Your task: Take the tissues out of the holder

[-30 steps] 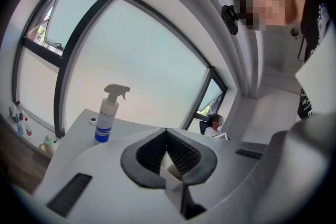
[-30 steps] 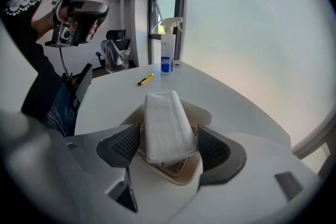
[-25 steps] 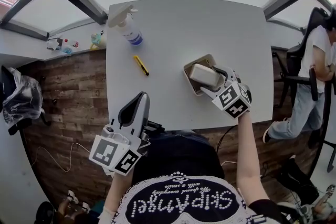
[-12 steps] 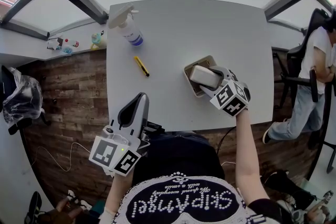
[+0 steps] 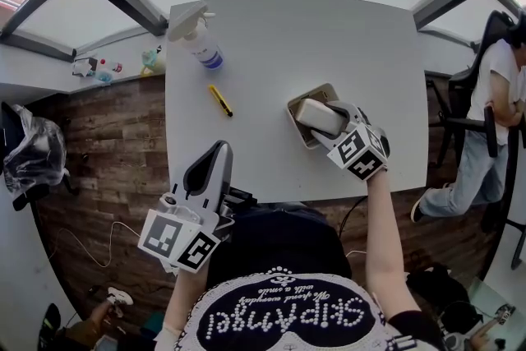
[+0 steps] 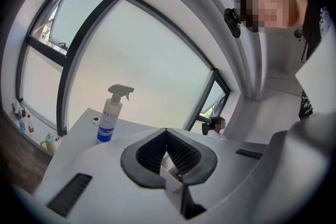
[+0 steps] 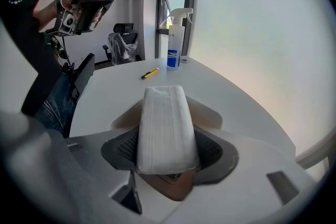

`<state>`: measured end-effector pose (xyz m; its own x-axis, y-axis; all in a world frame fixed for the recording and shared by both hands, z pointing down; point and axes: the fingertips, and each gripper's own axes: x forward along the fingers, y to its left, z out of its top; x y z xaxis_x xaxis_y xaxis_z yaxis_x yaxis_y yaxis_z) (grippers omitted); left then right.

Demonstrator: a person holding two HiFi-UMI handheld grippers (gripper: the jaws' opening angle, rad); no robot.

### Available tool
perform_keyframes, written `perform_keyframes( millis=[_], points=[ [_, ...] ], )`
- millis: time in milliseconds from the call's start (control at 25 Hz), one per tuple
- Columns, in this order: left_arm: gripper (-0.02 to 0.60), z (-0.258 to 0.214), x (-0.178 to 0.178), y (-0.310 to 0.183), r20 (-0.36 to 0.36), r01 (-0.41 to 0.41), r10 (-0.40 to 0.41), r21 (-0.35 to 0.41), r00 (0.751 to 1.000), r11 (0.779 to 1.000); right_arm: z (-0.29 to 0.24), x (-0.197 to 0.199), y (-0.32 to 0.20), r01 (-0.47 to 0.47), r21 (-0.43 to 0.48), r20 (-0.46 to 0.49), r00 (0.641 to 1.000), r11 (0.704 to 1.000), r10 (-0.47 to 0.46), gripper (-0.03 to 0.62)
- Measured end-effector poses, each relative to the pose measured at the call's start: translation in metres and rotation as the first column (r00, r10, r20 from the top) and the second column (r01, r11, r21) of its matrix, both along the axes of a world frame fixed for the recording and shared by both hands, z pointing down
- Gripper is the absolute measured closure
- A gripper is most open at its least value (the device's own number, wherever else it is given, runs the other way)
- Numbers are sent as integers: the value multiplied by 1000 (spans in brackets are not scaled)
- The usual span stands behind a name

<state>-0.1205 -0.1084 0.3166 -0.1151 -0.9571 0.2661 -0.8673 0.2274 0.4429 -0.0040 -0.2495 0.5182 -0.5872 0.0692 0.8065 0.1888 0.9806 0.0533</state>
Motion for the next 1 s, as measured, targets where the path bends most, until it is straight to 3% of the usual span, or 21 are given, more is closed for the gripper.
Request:
perform_keyframes(
  millis=[320, 680, 1000],
  points=[
    [580, -9, -10, 4, 26, 24, -25, 14, 999, 1000, -1, 0, -3, 11, -12, 9, 1000, 1000, -11, 323],
    [580, -22, -41, 22, 90, 107, -110, 39, 990, 993, 0, -2, -4, 7, 8, 12, 1000, 1000, -7, 327],
    [580, -24, -37, 28, 77, 108, -111, 43, 991, 993, -17, -2, -9, -65, 28, 30, 998, 998, 64, 327]
  ],
)
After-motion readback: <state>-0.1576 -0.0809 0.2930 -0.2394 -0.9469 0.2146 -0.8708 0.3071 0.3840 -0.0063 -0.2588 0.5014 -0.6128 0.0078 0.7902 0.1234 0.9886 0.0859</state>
